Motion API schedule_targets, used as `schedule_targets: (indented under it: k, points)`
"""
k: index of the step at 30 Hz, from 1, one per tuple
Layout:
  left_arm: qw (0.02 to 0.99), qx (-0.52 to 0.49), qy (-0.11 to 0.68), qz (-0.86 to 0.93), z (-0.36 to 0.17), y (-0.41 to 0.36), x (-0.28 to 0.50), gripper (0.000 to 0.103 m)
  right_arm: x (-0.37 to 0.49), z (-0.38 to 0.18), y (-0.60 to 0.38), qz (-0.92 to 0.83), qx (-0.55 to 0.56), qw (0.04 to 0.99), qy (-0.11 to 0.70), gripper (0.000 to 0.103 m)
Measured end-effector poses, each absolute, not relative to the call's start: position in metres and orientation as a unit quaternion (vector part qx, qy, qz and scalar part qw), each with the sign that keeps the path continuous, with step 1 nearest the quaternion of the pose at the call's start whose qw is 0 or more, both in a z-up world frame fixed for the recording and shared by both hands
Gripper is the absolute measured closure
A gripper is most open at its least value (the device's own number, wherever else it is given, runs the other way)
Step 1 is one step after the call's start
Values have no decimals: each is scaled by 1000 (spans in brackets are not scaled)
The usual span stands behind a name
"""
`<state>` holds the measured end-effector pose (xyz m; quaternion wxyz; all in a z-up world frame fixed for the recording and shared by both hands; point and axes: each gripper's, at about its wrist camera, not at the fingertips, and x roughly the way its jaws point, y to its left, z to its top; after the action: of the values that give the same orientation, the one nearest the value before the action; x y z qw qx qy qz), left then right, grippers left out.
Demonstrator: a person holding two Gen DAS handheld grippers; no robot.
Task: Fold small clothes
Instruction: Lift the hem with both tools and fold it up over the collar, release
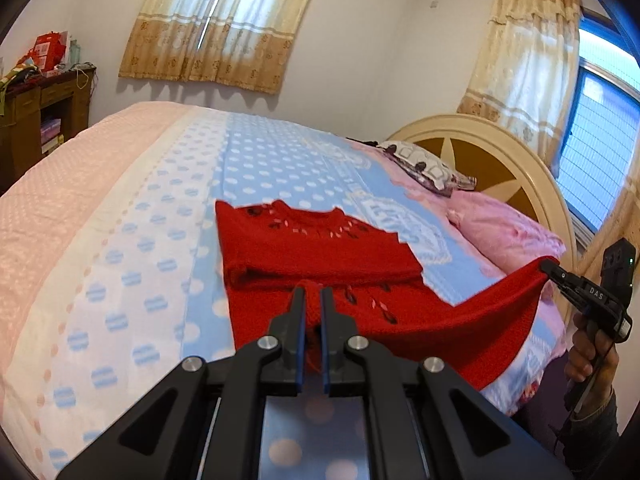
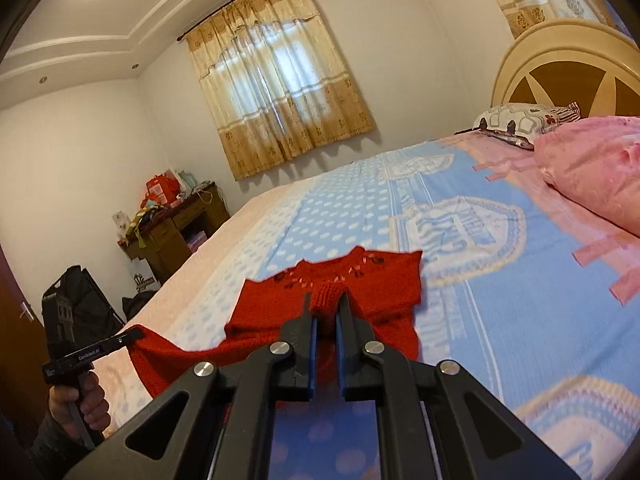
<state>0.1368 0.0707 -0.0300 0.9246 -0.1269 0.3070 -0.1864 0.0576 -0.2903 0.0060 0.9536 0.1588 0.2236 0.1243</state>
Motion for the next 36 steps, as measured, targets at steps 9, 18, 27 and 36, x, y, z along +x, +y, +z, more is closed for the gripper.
schedule_targets:
  k: [9,18,27,36]
  points:
    - [914,-157,327,-181,-26,80,206,97,132,13,-287,123,162,948,245,96]
    - [898,-186,358,-175,-39,86,274,97,209,13,-285,100,152,944,274,96]
    - [887,-192,386,-164,-56,88,344,97,294,-20,-290,74,161,928,327,96]
    - [867,-202,431,-145,-97,87,407,97,375,-65,-299,35,162,910,380,96]
